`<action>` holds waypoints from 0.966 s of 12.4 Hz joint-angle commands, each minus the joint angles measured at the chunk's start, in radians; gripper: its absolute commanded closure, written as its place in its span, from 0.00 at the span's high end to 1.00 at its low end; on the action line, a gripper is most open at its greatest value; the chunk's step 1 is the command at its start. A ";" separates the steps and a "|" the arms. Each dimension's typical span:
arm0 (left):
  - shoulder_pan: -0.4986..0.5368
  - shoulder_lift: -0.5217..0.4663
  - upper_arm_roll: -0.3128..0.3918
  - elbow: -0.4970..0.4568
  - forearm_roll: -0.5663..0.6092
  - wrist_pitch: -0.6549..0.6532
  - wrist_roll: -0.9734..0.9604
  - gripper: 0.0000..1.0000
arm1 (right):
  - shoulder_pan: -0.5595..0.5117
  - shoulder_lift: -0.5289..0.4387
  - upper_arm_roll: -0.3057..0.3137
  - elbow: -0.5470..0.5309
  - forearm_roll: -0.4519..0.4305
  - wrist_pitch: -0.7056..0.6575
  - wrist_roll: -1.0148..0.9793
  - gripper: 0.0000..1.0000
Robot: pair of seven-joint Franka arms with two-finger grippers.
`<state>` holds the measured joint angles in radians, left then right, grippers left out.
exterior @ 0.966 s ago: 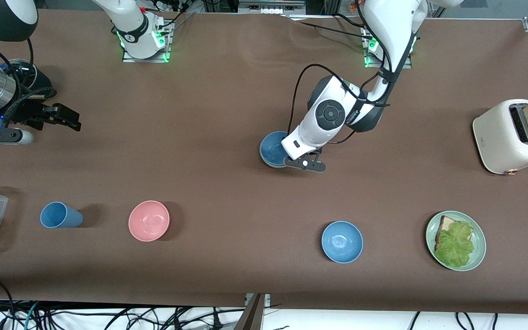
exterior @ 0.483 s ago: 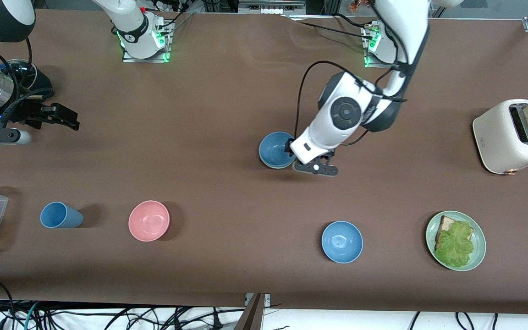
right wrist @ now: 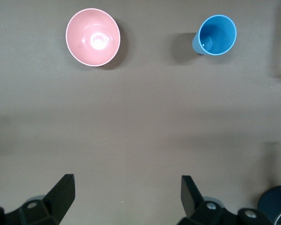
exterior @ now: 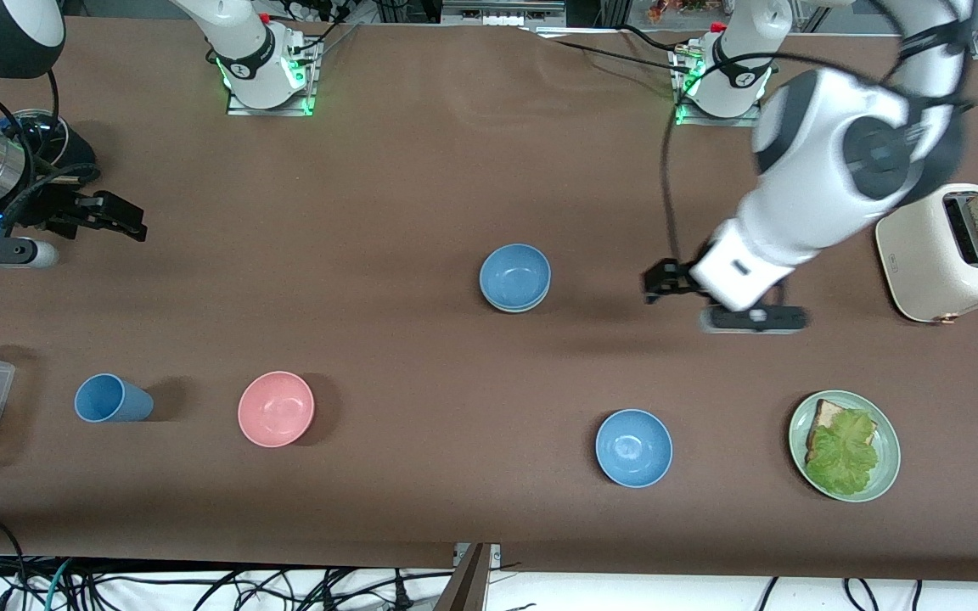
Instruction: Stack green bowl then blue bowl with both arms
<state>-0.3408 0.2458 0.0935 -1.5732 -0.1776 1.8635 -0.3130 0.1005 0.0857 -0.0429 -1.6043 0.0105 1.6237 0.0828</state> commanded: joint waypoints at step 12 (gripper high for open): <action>0.387 -0.108 -0.155 0.042 0.116 -0.256 0.279 1.00 | 0.004 0.005 0.017 0.024 0.020 -0.005 -0.066 1.00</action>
<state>0.0350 0.1450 -0.0473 -1.5447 -0.0864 1.6391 -0.0548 0.1072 0.0857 -0.0266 -1.6041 0.0138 1.6224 0.0550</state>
